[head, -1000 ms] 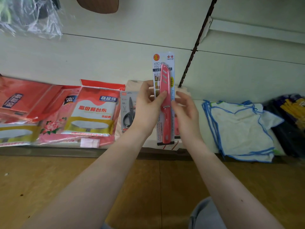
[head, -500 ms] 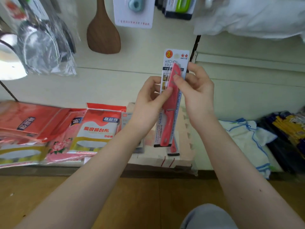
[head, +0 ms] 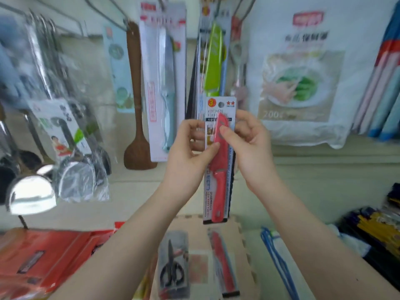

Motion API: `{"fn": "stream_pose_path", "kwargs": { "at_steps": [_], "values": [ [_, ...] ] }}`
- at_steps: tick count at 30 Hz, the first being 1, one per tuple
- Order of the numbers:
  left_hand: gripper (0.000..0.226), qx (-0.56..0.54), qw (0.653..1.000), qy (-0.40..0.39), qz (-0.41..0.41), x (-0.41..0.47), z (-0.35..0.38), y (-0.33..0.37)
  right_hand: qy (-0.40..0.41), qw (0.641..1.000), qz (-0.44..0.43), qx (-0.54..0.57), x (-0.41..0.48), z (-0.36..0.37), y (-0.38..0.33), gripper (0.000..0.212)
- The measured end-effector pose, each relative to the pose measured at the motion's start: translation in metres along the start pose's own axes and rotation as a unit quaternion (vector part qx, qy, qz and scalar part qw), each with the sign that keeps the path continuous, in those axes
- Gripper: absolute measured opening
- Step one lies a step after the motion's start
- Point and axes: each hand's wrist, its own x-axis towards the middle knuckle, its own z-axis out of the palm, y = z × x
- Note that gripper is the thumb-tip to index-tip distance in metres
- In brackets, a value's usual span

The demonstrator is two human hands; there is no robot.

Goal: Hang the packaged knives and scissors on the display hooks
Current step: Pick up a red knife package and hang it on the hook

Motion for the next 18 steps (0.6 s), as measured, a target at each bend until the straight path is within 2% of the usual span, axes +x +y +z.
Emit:
{"fn": "stream_pose_path", "kwargs": {
  "at_steps": [18],
  "values": [
    [0.025, 0.021, 0.997, 0.015, 0.067, 0.074, -0.003, 0.078, 0.001, 0.996, -0.082, -0.033, 0.073, 0.019, -0.071, 0.03]
  ]
}}
